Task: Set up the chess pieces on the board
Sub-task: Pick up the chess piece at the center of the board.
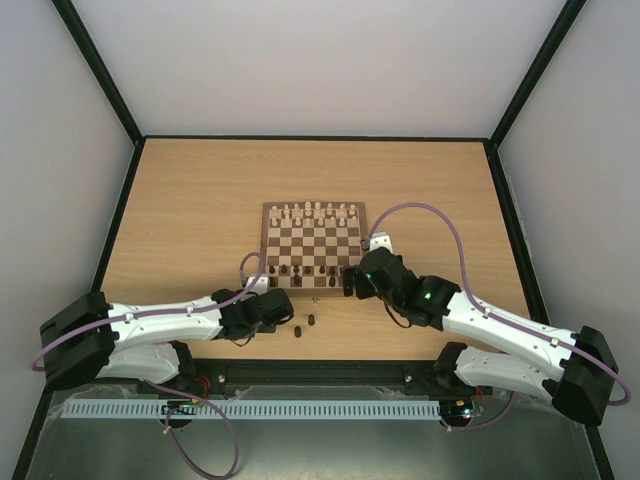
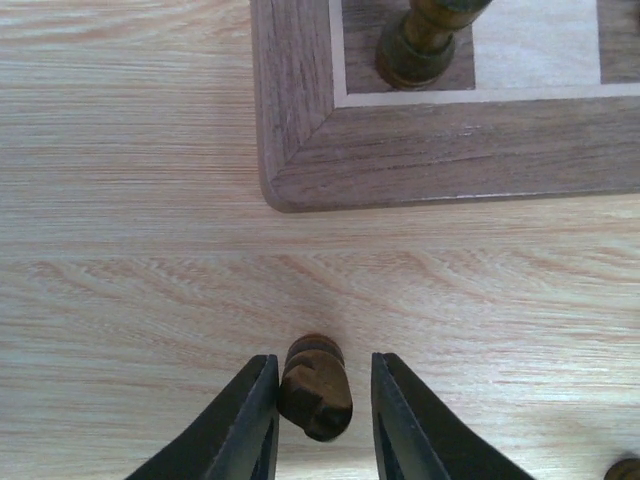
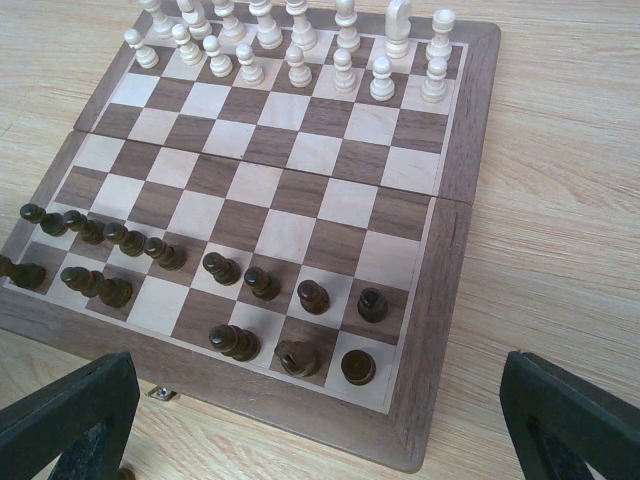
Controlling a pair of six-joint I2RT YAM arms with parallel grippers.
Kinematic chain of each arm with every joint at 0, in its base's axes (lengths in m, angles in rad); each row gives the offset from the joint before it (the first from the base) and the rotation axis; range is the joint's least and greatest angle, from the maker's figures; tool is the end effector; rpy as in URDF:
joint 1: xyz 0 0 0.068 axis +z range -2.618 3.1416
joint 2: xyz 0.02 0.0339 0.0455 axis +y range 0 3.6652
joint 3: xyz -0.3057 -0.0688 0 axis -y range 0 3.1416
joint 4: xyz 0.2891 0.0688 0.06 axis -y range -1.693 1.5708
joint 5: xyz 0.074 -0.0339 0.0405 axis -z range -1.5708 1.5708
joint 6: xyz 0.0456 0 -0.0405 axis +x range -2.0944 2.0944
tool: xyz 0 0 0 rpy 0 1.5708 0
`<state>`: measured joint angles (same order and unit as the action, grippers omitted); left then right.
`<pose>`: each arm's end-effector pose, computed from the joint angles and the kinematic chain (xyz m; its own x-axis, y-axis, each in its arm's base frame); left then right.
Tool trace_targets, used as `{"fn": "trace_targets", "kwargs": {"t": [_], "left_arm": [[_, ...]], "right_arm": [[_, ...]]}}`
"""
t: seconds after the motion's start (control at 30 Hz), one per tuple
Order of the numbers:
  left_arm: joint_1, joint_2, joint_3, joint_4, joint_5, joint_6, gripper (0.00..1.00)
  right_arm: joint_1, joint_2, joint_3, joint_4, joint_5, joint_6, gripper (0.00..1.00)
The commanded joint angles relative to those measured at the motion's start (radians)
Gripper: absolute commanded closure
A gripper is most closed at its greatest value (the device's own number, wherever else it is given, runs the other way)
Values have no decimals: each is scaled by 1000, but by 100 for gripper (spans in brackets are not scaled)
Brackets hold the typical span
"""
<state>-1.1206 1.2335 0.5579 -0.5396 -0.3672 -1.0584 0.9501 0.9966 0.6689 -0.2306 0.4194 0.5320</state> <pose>0.1116 -0.1932 0.1587 -0.8850 -0.0383 -0.4640 0.0298 0.9899 -0.1384 0.1576 0.1886 0.2727 -0.5405 0.0406 -0.8404 -0.3109 0.9185 0.2443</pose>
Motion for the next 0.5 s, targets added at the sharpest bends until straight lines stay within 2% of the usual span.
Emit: {"fn": "trace_targets", "kwargs": {"t": [0.0,0.13,0.47], "left_arm": [[1,12,10,0,-6,1,74],[0,12,14,-2,-7,4,80],[-3,5,116,-70,-28,41,84]], "right_arm": [[-3,-10,-13,11,2,8,0],[-2,-11,-14,11,-2,8,0],[-3,-17,-15,10,-2,10,1]]}}
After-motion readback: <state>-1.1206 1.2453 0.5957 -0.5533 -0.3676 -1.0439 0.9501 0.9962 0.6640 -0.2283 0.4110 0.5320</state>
